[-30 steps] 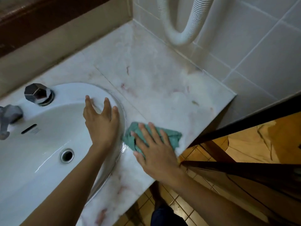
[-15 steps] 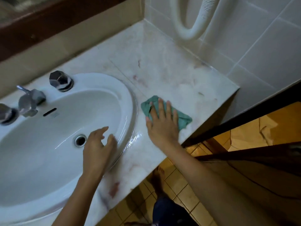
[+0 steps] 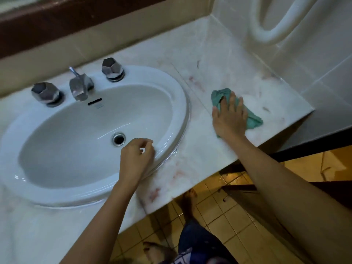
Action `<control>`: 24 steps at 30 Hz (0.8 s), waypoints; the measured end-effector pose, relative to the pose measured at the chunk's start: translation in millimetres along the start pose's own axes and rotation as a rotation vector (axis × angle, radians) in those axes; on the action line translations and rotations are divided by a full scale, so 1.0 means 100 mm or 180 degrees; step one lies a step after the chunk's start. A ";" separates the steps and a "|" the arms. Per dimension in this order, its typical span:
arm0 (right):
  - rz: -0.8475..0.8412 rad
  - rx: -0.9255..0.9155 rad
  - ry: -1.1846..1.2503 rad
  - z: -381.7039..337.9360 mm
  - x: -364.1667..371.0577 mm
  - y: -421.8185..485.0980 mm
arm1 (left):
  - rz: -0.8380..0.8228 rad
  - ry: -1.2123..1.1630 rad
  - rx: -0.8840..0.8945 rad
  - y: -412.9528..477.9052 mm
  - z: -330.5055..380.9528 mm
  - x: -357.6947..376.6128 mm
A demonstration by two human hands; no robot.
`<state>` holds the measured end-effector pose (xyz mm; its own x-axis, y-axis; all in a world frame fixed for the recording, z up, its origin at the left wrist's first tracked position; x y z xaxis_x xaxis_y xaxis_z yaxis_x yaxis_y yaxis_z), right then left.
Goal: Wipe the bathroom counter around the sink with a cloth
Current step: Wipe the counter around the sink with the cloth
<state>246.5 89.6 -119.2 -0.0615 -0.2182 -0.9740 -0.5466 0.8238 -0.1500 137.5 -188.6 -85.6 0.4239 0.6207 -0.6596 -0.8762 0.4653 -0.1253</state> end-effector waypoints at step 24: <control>-0.0319 -0.0515 0.0381 -2.68 1.05 -3.82 | 0.2582 -0.0112 -0.0937 -2.31 -2.33 -2.07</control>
<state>225.2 -388.6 -118.9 -0.0935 -0.3631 -0.9271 -0.6812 0.7024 -0.2064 199.3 -571.2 -92.7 -0.3559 0.7118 -0.6055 -0.9328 -0.3096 0.1844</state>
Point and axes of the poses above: each hand's wrist, its own y-axis towards the middle knuckle, its own x-axis out of the palm, z = x × y, the point moved 3 cm from there along y, towards the middle knuckle, and after that the axes turned 2 degrees about x, right-handed, at the moved point
